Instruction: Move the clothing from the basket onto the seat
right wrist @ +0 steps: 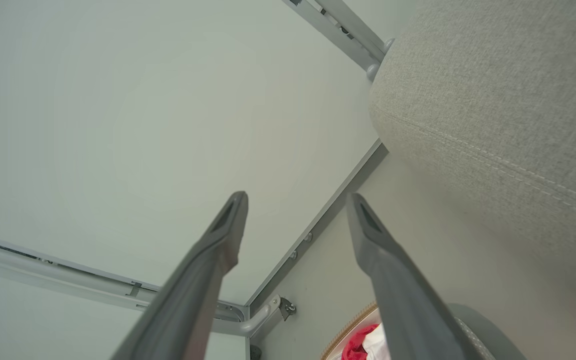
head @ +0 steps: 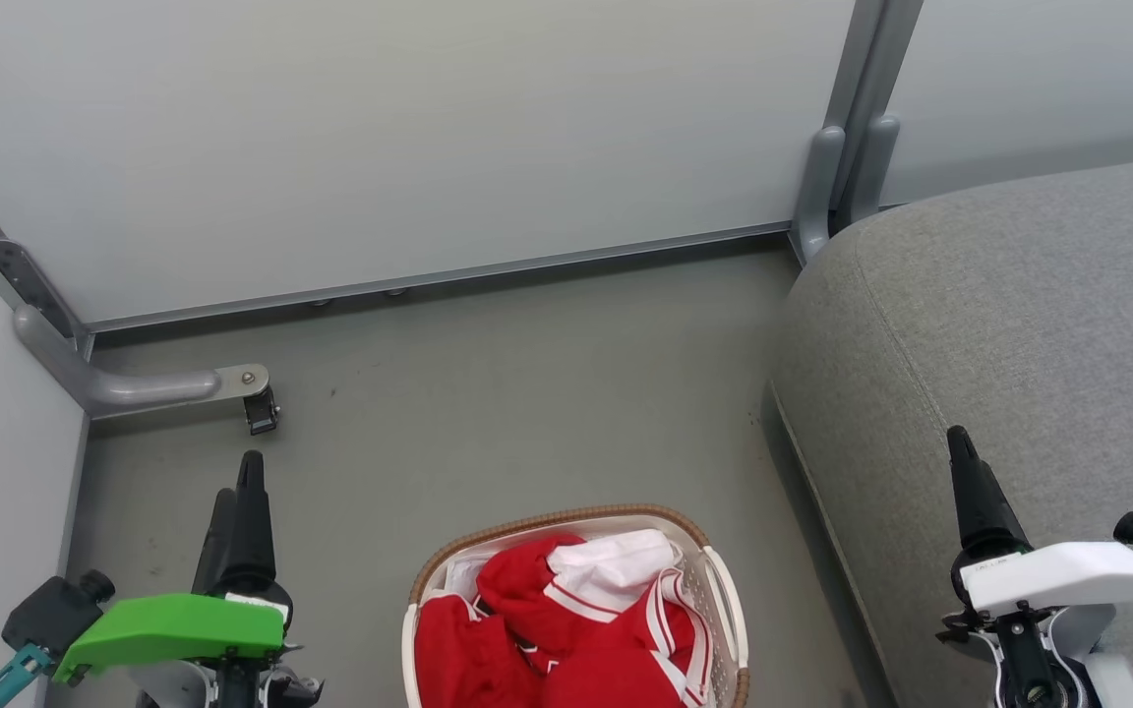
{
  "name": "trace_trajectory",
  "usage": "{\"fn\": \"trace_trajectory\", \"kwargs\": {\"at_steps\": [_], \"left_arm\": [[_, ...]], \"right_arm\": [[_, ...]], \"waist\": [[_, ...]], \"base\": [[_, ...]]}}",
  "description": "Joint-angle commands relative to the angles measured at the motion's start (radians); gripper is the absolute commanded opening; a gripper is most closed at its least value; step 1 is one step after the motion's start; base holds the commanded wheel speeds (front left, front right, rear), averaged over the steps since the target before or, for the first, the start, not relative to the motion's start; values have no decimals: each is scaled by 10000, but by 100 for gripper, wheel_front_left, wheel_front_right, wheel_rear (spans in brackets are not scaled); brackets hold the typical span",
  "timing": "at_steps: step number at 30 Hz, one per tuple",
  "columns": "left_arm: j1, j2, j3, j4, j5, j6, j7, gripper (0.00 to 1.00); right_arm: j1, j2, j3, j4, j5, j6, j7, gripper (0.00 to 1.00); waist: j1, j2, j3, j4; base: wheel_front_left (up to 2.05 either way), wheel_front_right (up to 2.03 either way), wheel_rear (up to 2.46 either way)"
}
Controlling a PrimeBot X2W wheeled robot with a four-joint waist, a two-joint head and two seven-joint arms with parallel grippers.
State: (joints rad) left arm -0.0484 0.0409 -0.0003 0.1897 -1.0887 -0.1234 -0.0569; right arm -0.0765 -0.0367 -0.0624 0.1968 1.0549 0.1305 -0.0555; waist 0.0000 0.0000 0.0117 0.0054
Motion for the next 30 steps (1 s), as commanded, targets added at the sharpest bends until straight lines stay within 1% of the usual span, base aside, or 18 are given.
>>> {"fn": "trace_trajectory", "kwargs": {"at_steps": [1, 4, 14, 21, 24, 30], "left_arm": [[41, 63, -16, -179, 405, 31, -107, 100], [64, 66, -52, -170, 956, 63, -209, 100], [223, 76, -212, -13, 2632, 215, -523, 100], [303, 84, -326, 60, 3581, 285, -718, 100], [357, 86, -384, 109, 3968, 303, -807, 100], [435, 91, -493, 212, 4578, 330, -968, 100]], "right_arm": [[3, -75, 46, -168, -387, 1, -117, 100], [27, -80, 183, -201, -1098, 1, -220, 100], [122, -93, 350, -197, -2616, 2, -541, 100], [176, -103, 408, -171, -3380, 2, -732, 100], [191, -106, 512, -205, -3917, 2, -819, 100], [261, -114, 593, -206, -4566, 2, -985, 100]], "waist": [[0, 0, 2, 0], [0, 0, 6, 3], [0, 0, -7, 29], [0, 0, -25, 50], [0, 0, -41, 58], [0, 0, -88, 72]], "base": [[0, 0, 0], [0, 0, 0], [0, 0, 0], [0, 0, 0], [0, 0, 0], [0, 0, 0]]}}
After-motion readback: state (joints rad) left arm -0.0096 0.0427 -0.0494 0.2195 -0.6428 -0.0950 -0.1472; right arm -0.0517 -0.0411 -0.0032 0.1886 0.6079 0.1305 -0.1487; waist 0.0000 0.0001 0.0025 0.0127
